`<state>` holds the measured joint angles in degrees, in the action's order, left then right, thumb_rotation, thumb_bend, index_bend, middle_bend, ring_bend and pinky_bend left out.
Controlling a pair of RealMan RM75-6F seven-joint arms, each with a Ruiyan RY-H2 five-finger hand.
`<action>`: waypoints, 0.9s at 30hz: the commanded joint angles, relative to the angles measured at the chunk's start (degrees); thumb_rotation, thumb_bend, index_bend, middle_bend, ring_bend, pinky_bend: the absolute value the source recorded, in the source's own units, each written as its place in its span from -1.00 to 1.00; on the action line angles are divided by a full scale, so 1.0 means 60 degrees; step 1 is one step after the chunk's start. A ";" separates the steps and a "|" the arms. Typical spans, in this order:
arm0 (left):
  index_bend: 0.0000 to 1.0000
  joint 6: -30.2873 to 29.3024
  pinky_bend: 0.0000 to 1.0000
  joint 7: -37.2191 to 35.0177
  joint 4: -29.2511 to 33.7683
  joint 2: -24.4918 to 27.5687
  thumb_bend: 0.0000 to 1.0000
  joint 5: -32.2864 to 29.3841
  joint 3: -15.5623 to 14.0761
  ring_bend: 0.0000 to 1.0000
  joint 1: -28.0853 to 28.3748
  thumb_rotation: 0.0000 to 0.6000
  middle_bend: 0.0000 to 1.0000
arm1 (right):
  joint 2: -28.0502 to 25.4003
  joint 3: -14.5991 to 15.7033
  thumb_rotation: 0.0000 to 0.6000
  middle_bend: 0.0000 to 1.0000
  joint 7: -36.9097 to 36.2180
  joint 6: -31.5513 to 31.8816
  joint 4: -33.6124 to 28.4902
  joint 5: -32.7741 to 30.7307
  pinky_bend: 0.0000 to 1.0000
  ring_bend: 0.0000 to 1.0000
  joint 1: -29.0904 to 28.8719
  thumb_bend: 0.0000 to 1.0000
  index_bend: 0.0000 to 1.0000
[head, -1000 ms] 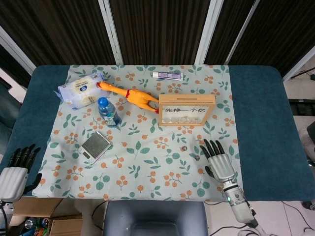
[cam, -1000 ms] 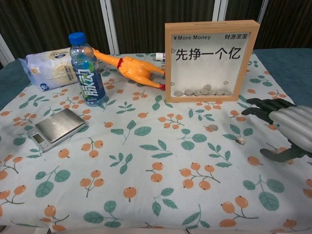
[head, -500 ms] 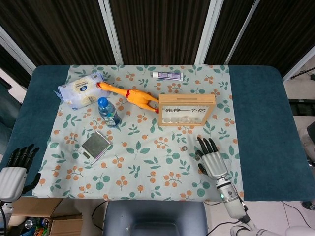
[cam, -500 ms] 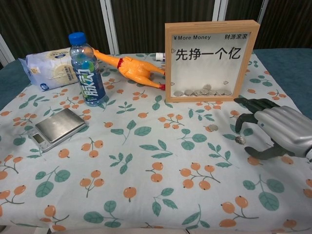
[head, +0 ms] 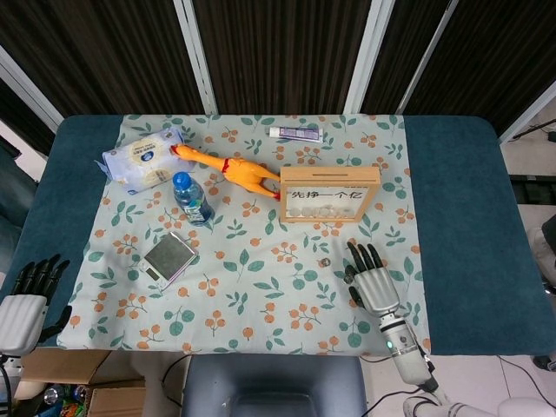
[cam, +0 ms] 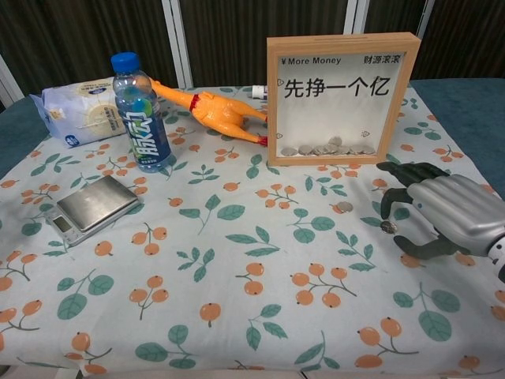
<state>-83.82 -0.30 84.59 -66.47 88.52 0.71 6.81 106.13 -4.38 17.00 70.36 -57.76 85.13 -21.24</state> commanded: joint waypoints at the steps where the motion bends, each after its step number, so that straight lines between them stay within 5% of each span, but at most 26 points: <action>1: -1.00 -0.0014 -1.00 -0.0002 0.0014 0.0010 -0.18 0.0004 -0.0005 -1.00 -0.0008 1.00 -1.00 | -0.0006 0.0013 1.00 -0.98 0.0005 -0.0012 -0.0002 -0.0015 -1.00 -1.00 -0.0003 -0.06 0.09; 27: -1.00 0.0054 -1.00 -0.0015 -0.0007 0.0024 -0.18 -0.0059 -0.0016 -1.00 0.0002 1.00 -1.00 | 0.0050 0.0004 1.00 -0.97 0.0157 -0.0279 0.0085 -0.0244 -1.00 -1.00 -0.0192 -0.06 0.11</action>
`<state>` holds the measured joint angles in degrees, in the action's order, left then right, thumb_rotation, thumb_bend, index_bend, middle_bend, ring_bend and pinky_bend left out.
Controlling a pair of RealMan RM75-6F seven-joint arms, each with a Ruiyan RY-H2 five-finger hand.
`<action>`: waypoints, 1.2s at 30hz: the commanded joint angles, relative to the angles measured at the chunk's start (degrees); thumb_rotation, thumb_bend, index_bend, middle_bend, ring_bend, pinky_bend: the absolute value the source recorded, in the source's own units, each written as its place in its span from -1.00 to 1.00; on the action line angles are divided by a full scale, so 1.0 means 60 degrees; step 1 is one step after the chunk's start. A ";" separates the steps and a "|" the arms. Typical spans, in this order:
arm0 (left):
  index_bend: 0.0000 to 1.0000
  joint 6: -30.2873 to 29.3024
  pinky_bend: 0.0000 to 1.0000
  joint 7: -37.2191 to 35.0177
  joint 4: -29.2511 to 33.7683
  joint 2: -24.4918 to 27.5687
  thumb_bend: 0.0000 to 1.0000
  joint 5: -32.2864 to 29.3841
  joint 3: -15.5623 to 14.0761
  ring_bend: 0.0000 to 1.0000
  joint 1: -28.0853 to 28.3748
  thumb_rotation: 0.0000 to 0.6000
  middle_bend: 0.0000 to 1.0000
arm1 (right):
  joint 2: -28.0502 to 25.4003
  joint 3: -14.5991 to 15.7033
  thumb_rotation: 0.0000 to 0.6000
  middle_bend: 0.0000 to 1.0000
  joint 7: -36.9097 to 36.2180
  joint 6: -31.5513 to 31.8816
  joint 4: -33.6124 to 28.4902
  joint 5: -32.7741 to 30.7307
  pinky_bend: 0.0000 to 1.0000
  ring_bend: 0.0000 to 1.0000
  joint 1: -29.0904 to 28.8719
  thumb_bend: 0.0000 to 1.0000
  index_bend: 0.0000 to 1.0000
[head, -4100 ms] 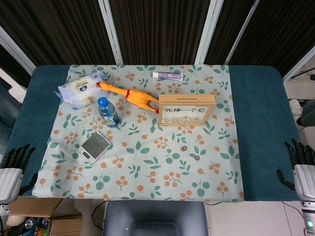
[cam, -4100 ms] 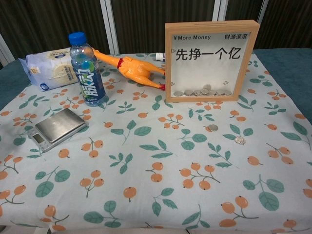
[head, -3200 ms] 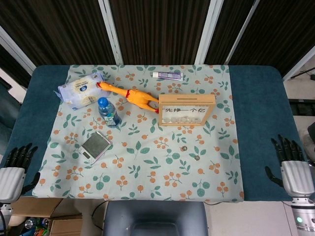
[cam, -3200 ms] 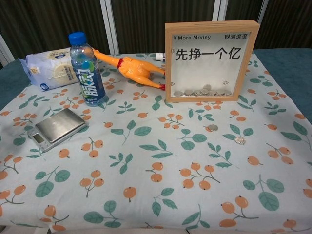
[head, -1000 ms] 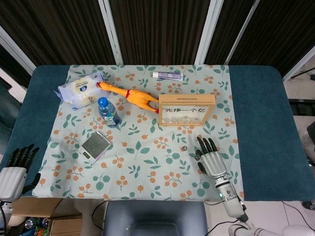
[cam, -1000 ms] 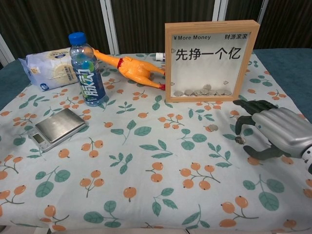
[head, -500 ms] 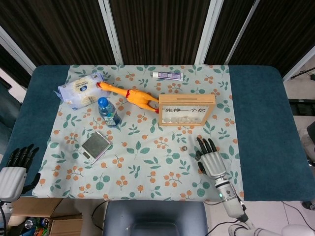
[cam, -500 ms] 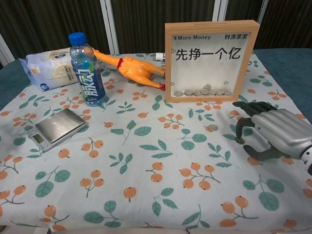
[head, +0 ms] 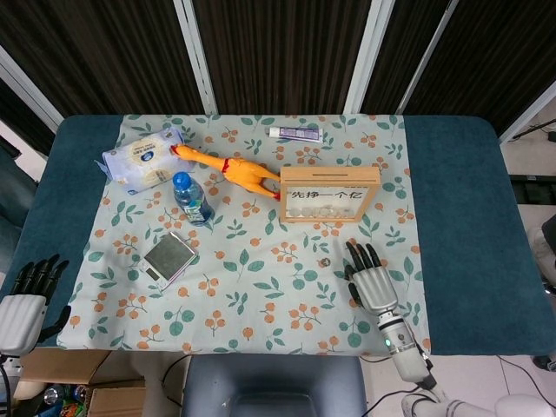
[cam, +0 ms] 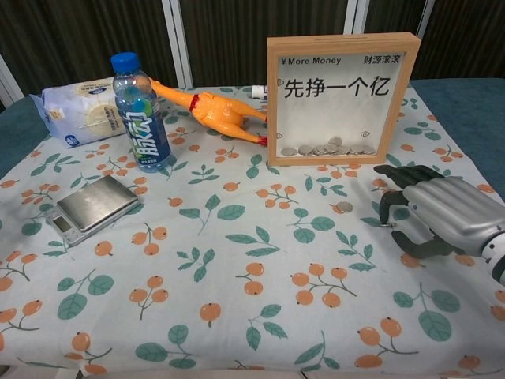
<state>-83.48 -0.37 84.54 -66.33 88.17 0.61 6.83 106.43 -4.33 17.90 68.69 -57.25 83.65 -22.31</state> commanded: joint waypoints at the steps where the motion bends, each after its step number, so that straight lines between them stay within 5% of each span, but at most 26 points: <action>1: -1.00 -0.0005 -1.00 -0.0005 0.0001 0.0002 -0.18 -0.0004 0.0003 -1.00 -0.0002 1.00 -1.00 | 0.0004 -0.0007 1.00 -0.97 0.0012 0.0000 0.0001 0.0002 -1.00 -1.00 -0.0022 -0.06 0.12; 13: -1.00 0.0070 -1.00 -0.0019 -0.0057 -0.0062 -0.18 -0.0032 -0.0015 -1.00 0.0016 1.00 -1.00 | 0.0134 0.0057 1.00 -0.95 -0.0117 0.0259 0.0287 0.0127 -1.00 -1.00 -0.0011 -0.06 0.29; 25: -1.00 0.0064 -1.00 -0.0130 -0.0140 -0.0106 -0.18 0.0024 -0.0029 -1.00 0.0038 1.00 -1.00 | 0.0174 0.0133 1.00 -0.94 -0.0346 0.0482 0.0464 0.0303 -1.00 -1.00 -0.0001 -0.06 0.16; 36: -1.00 0.0117 -1.00 -0.0248 -0.0102 -0.0068 -0.17 0.0007 -0.0035 -1.00 0.0059 1.00 -1.00 | 0.0229 0.0131 1.00 -0.88 -0.0574 0.0701 0.0608 0.0440 -1.00 -1.00 -0.0015 -0.06 0.31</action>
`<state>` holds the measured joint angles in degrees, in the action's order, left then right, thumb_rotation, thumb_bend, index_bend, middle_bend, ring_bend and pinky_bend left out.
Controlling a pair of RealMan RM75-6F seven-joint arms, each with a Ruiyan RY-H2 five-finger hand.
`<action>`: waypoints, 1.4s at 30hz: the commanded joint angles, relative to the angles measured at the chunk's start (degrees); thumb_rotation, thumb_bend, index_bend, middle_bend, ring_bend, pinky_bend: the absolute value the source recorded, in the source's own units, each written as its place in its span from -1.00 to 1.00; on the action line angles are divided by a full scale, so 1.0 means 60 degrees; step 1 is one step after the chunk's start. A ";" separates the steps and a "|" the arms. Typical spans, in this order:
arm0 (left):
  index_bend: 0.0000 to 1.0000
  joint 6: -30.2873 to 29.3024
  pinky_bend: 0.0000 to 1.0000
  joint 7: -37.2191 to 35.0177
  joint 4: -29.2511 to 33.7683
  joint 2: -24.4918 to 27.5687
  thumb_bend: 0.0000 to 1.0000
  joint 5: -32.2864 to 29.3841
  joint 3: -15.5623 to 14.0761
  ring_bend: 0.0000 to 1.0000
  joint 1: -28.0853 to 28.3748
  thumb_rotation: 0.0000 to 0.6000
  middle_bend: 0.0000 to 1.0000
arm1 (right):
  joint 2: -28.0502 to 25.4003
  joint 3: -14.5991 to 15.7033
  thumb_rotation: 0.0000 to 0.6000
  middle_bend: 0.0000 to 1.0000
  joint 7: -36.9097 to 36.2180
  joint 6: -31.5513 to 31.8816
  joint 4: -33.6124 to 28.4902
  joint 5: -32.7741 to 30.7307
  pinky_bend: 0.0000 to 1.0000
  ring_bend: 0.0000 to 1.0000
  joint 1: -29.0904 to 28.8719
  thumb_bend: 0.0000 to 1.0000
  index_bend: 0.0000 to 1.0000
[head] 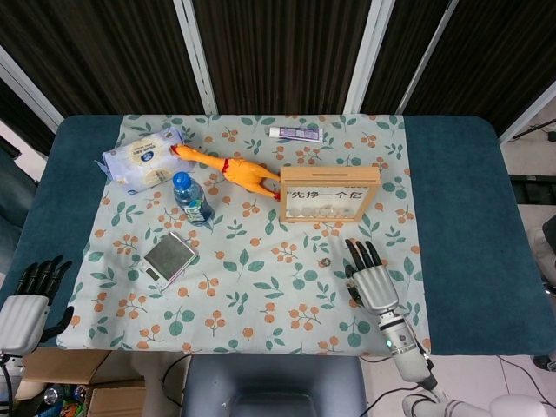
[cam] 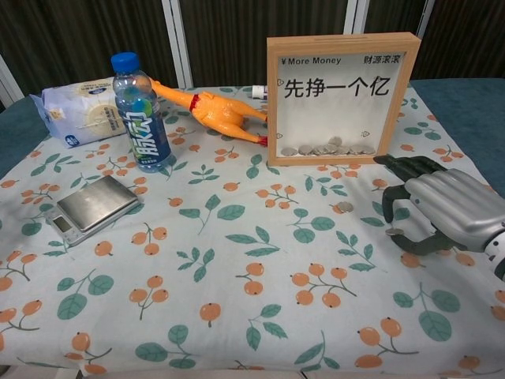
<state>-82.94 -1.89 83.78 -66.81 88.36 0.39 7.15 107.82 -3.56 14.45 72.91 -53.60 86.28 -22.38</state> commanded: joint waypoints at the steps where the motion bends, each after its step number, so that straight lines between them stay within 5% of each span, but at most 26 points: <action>1: -1.00 0.0035 -1.00 0.0015 0.0030 0.0014 -0.17 -0.0031 0.0001 -1.00 0.0008 1.00 -1.00 | -0.0005 0.0003 1.00 -0.87 -0.0008 -0.0004 -0.0003 0.0006 -1.00 -1.00 -0.0006 -0.05 0.32; 28: -1.00 0.0012 -1.00 0.0040 0.0062 0.0051 -0.17 -0.0022 -0.0021 -1.00 -0.0003 1.00 -1.00 | -0.0153 -0.0116 1.00 -0.83 -0.0174 0.0121 -0.0296 -0.0023 -1.00 -1.00 -0.0034 0.22 0.44; 40: -1.00 -0.0104 -1.00 -0.0040 0.0071 0.0103 -0.17 -0.0015 0.0001 -1.00 -0.0051 1.00 -1.00 | -0.2078 -0.0785 1.00 -0.81 -0.0399 0.1908 -0.3821 0.0989 -1.00 -1.00 -0.0132 0.23 0.49; 41: -1.00 -0.0116 -1.00 -0.0054 0.0074 0.0109 -0.17 -0.0009 0.0006 -1.00 -0.0052 1.00 -1.00 | -0.2507 -0.1092 1.00 -0.80 -0.0304 0.2173 -0.4533 0.1145 -1.00 -1.00 -0.0214 0.24 0.50; 42: -1.00 -0.0132 -1.00 -0.0060 0.0100 0.0111 -0.17 0.0032 0.0001 -1.00 -0.0044 1.00 -1.00 | -0.3212 -0.2032 1.00 -0.80 0.0050 0.2258 -0.5448 0.1139 -1.00 -1.00 -0.0625 0.26 0.51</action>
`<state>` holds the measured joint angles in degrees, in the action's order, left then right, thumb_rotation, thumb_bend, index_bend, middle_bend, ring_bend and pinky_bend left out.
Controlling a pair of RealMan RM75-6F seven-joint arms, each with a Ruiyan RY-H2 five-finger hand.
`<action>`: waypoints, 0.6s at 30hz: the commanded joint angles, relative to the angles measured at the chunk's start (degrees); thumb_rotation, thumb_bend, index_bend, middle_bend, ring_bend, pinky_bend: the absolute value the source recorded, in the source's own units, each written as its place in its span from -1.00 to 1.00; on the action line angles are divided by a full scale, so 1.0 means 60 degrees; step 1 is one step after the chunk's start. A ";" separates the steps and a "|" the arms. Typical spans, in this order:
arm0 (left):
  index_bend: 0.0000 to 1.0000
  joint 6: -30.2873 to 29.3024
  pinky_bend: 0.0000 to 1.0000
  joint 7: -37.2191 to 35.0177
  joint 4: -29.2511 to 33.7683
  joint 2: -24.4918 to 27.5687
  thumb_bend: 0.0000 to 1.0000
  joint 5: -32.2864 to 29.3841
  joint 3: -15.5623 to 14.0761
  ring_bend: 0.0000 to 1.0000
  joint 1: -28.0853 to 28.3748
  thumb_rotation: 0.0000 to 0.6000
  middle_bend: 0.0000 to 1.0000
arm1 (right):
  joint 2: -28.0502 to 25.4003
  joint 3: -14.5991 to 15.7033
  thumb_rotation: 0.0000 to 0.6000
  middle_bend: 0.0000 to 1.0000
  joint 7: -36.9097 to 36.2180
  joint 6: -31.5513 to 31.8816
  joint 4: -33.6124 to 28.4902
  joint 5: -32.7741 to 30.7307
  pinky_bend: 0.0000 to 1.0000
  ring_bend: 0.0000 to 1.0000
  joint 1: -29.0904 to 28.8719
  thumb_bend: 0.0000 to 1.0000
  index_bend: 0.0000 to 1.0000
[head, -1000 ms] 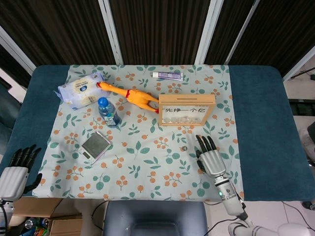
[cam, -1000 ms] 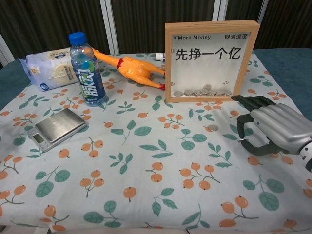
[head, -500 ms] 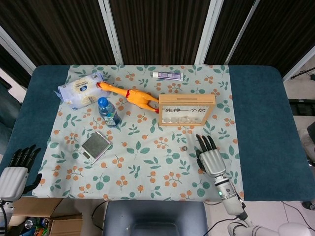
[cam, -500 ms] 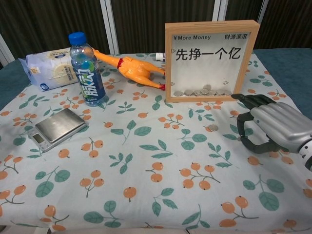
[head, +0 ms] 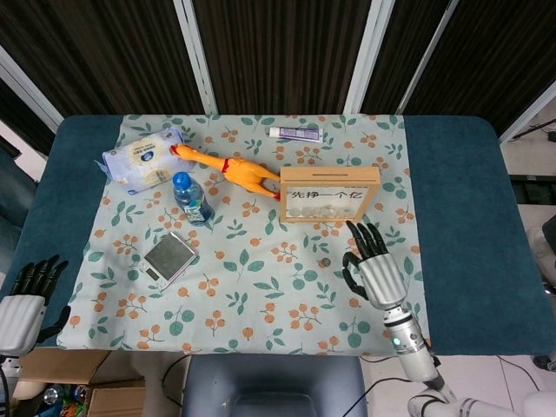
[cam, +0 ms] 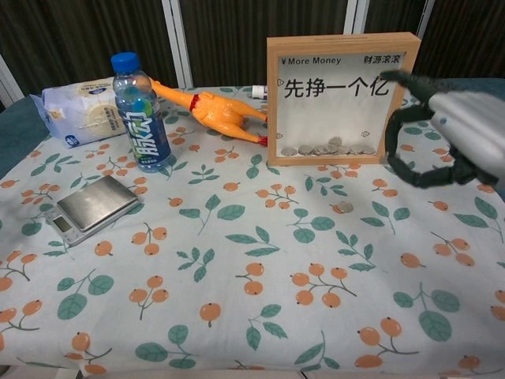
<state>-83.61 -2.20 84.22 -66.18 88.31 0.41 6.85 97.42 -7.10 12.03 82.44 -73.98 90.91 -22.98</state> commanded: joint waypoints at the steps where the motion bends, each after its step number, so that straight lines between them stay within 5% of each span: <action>1: -1.00 -0.0025 -1.00 -0.0003 0.0036 0.0005 -0.17 0.0058 -0.0008 -1.00 0.0007 1.00 -1.00 | -0.1726 -0.1623 1.00 -0.79 0.0653 0.0406 -0.2372 0.0158 -1.00 -1.00 -0.0624 0.27 0.51; 4: -1.00 -0.0027 -1.00 0.0069 0.0089 0.0027 -0.17 0.0154 -0.0037 -1.00 0.0032 1.00 -1.00 | -0.2454 -0.2510 1.00 -0.79 0.1515 -0.0716 -0.3241 -0.0903 -1.00 -1.00 -0.1221 0.29 0.52; 9: -1.00 0.0060 -1.00 0.0093 0.0162 0.0071 -0.17 0.0086 -0.0002 -1.00 0.0077 1.00 -1.00 | -0.2567 -0.3401 1.00 -0.79 0.2518 -0.1934 -0.2948 -0.2227 -1.00 -1.00 -0.2308 0.30 0.56; 18: -1.00 0.0270 -1.00 -0.0070 0.0082 0.0028 -0.17 -0.0014 -0.0004 -1.00 0.0151 1.00 -1.00 | -0.1947 -0.3557 1.00 -0.78 0.3878 -0.3487 -0.1441 -0.4079 -1.00 -1.00 -0.3816 0.32 0.56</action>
<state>-81.99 -2.62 84.72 -66.01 88.21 0.39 7.75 84.76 -28.15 33.23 63.76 -84.22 68.97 -44.26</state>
